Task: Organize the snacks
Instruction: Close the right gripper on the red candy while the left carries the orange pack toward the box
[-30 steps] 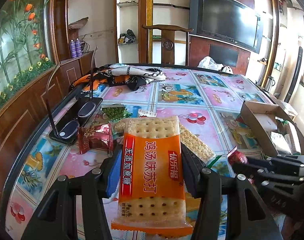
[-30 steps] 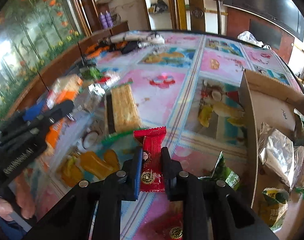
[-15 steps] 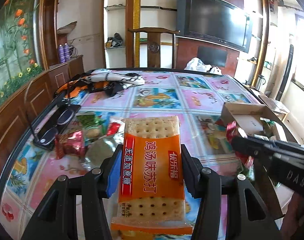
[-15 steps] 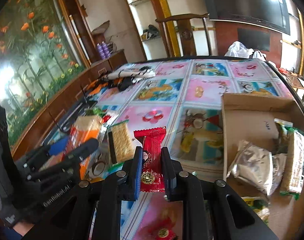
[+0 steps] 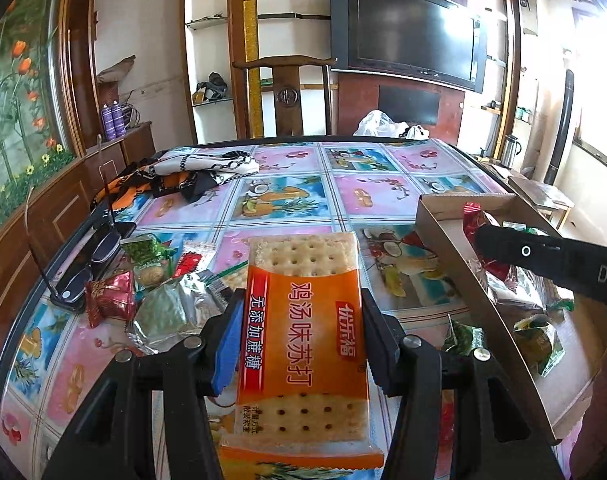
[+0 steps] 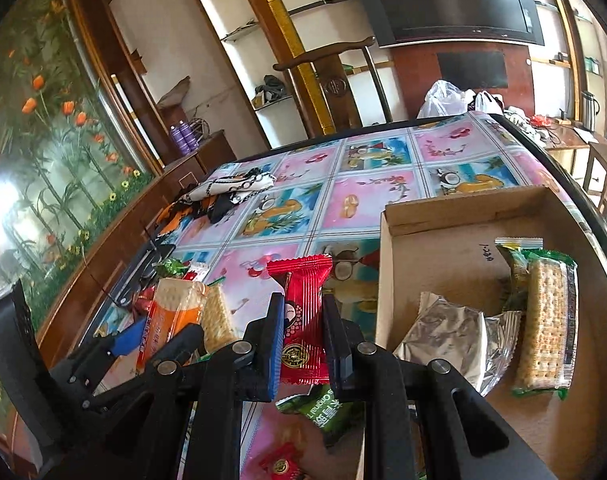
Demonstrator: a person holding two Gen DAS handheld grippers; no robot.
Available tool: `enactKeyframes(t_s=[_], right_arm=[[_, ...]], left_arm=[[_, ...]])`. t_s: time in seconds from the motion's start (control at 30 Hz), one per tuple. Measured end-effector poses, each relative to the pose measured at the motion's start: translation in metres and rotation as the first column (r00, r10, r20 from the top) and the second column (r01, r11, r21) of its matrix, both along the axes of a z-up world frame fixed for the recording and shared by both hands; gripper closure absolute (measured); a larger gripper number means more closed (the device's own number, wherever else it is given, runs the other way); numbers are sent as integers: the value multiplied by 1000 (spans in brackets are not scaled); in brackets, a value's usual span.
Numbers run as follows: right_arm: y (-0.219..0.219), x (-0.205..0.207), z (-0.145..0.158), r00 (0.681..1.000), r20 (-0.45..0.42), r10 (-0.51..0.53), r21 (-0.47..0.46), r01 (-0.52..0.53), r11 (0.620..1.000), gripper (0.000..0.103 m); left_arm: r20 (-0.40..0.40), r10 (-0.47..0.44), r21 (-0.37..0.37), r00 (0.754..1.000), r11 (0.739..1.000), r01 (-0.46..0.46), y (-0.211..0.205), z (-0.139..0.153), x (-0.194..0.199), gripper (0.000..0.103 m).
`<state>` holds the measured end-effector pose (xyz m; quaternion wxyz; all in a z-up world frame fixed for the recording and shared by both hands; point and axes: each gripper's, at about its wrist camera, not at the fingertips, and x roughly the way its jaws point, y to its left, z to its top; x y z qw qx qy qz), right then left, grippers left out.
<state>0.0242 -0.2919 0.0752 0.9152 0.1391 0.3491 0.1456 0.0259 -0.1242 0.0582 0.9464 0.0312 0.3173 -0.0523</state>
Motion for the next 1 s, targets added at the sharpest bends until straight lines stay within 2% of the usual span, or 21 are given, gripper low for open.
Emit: enactKeyframes(t_s=[0.57, 1.0], right_arm=[[-8, 10, -10, 1000, -13, -24, 8, 24, 1000, 84], [-11, 12, -13, 999, -30, -23, 29, 24, 999, 84]], left_arm=[[35, -23, 59, 999, 998, 21, -19, -1, 2, 51], [38, -32, 58, 999, 998, 30, -19, 0, 2, 51]])
